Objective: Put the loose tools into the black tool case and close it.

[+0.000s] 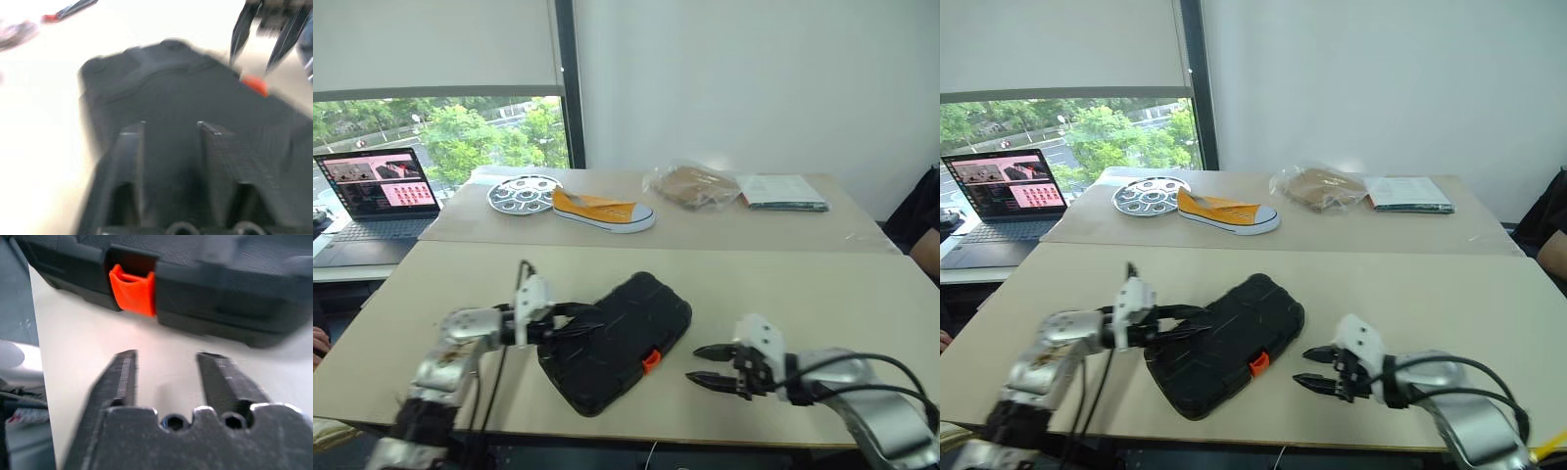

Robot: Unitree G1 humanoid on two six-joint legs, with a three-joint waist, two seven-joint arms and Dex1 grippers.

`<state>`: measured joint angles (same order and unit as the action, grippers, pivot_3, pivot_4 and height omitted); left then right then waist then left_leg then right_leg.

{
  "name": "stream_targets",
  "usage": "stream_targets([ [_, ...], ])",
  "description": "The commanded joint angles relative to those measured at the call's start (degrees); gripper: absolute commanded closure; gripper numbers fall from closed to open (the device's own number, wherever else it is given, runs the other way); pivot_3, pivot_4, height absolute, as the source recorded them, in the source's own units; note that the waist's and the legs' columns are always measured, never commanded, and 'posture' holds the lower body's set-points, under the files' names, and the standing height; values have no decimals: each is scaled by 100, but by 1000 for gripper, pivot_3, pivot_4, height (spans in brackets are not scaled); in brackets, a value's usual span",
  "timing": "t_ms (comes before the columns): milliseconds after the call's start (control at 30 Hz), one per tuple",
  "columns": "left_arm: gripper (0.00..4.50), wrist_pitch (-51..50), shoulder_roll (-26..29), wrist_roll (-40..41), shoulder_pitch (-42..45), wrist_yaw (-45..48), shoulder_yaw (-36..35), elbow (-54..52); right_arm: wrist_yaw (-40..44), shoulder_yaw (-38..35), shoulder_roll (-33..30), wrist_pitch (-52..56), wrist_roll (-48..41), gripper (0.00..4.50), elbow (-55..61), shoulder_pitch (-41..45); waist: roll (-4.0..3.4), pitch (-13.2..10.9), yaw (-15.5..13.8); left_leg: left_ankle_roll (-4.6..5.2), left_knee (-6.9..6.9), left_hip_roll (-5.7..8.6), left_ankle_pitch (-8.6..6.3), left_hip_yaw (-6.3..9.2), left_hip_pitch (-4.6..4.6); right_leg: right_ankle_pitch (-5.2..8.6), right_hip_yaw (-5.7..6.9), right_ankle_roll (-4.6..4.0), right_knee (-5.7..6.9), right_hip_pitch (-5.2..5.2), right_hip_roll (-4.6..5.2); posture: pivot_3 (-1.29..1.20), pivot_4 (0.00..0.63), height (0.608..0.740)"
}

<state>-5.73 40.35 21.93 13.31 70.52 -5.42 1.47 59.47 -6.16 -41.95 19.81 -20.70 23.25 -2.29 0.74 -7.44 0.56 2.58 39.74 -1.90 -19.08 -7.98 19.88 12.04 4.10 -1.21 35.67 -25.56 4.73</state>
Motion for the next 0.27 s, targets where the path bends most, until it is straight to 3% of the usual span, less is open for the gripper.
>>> stream_targets([
  [33, 809, 484, 378, -133, -565, 44, -469, 80, 730, -593, 27, -1650, -195, 311, -526, -248, 20, -17, -5, 2, 0, 0, -2, 0, 2, 5, 1, 7, -1, 0, -16, 0, 150, 740],
  [67, 450, 608, 474, -200, -789, 36, -565, 94, 888, -675, 7, -1952, -209, 11, -728, -316, 25, -24, -8, 2, 1, 0, -5, 0, -1, 6, 0, 8, -4, 3, -18, 0, 150, 740],
  [100, 101, 706, 570, -266, -1088, 1, -696, 114, 979, -769, -3, -2130, -249, 0, -968, -316, 22, -27, -8, 6, 1, 0, -7, -1, -1, 6, 0, 8, -9, 7, -17, 0, 150, 740],
  [267, 35, 1002, 629, -171, -1974, -256, -1262, 66, 1152, -948, 69, -3158, -164, 0, -2054, -129, 4, -71, 14, 38, 0, -5, -37, -22, -16, 5, -1, 22, -52, 32, 24, 0, 150, 740],
])
